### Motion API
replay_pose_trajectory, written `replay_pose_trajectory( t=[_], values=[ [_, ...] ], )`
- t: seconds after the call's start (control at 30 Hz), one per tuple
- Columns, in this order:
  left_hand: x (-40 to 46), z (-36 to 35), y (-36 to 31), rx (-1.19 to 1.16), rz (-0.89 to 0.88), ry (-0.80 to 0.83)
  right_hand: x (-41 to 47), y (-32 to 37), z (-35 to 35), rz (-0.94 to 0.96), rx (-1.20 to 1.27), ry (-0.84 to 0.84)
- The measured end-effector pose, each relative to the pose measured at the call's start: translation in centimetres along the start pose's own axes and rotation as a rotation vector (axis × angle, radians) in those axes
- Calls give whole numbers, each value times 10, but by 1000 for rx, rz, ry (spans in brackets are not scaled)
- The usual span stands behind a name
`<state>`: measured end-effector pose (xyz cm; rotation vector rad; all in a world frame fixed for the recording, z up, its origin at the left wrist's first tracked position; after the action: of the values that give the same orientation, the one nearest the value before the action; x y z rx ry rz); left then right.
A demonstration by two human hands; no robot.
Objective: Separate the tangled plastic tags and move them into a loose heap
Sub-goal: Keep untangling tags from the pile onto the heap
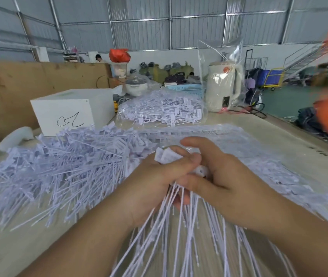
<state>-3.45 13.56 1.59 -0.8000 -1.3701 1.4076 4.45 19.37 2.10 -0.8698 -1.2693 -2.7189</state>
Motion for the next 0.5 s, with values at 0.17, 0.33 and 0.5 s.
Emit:
replay_pose_trajectory(
  t=[0.17,0.33,0.5],
  values=[
    [7,11,17,-97,86,-87,2,-11,6,-102,12,37],
    [6,21,12,-112,85,-174,2,-9,15,-138,-89,0],
    [2,19,8,-250,69,-267,3,4,19,-71,-57,-205]
  ],
)
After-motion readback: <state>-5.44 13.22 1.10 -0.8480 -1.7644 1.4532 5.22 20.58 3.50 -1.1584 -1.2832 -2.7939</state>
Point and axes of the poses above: each hand's wrist, its own x-axis towards the middle knuckle, its own z-axis out of the back of the hand, y = z × x, the point moved 8 cm from there along x, towards the middle knuckle, and after that the axes turned 12 degrees about x, right-handed, at the moved point
